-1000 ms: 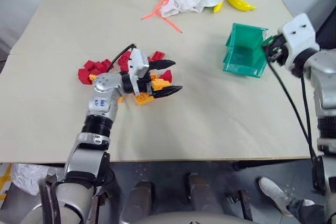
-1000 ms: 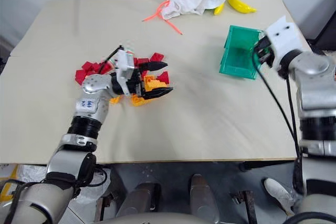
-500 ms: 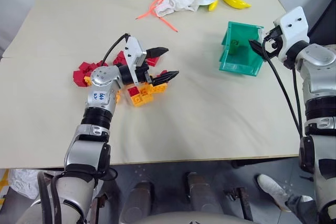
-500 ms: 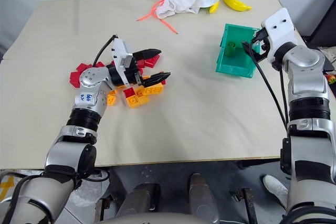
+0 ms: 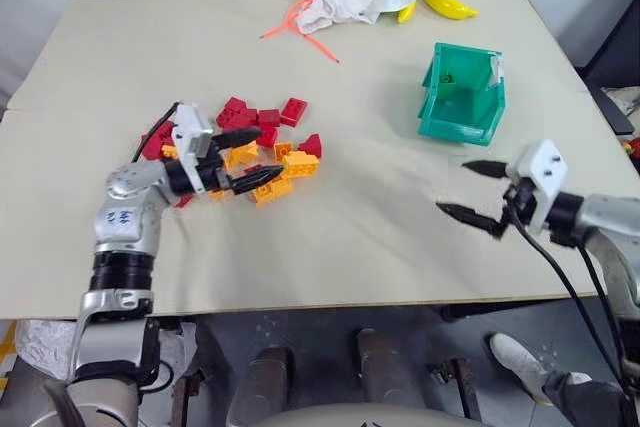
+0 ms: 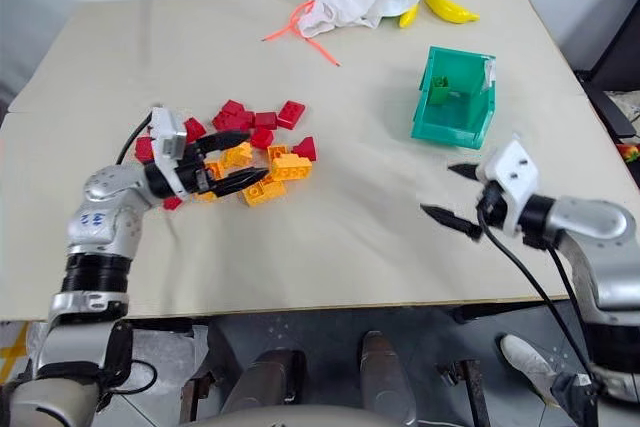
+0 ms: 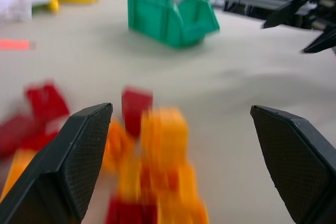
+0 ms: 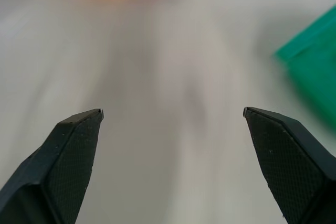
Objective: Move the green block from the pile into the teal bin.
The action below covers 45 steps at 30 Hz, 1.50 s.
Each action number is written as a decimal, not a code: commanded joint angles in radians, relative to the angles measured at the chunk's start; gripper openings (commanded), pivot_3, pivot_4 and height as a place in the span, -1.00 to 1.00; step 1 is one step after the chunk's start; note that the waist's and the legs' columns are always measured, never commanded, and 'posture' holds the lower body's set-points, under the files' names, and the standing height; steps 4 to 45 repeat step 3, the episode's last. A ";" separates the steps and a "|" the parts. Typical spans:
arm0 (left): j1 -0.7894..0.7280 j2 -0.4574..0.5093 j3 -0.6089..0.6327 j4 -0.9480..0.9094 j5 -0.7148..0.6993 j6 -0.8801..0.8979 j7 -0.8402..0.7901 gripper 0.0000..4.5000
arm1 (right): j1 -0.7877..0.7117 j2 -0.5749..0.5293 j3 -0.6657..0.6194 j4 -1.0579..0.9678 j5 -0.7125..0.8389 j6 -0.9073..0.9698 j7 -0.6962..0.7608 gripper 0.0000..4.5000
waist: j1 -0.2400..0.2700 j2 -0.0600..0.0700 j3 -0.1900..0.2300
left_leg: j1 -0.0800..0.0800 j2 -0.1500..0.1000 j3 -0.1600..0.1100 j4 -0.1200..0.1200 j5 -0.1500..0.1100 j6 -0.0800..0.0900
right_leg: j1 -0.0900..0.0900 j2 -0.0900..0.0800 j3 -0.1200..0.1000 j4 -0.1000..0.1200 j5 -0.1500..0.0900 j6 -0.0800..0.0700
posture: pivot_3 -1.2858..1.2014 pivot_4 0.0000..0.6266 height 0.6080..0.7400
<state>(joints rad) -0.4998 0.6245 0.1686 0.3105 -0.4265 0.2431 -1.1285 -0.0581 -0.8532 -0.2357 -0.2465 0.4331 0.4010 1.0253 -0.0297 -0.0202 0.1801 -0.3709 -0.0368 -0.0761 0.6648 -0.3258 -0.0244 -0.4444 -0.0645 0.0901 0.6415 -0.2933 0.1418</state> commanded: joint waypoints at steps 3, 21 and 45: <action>0.038 0.042 0.069 -0.044 -0.034 -0.025 -0.013 1.00 | -0.003 -0.004 -0.073 0.031 0.019 -0.066 0.014 0.99 | 0.004 0.000 0.000 | 0.001 -0.002 0.002 0.002 -0.002 0.005 | 0.001 -0.003 0.000 0.001 0.001 0.000 | 0.03 -0.52 1.00; 0.038 0.042 0.069 -0.044 -0.034 -0.025 -0.013 1.00 | -0.003 -0.004 -0.073 0.031 0.019 -0.066 0.014 0.99 | 0.004 0.000 0.000 | 0.001 -0.002 0.002 0.002 -0.002 0.005 | 0.001 -0.003 0.000 0.001 0.001 0.000 | 0.03 -0.52 1.00; 0.038 0.042 0.069 -0.044 -0.034 -0.025 -0.013 1.00 | -0.003 -0.004 -0.073 0.031 0.019 -0.066 0.014 0.99 | 0.004 0.000 0.000 | 0.001 -0.002 0.002 0.002 -0.002 0.005 | 0.001 -0.003 0.000 0.001 0.001 0.000 | 0.03 -0.52 1.00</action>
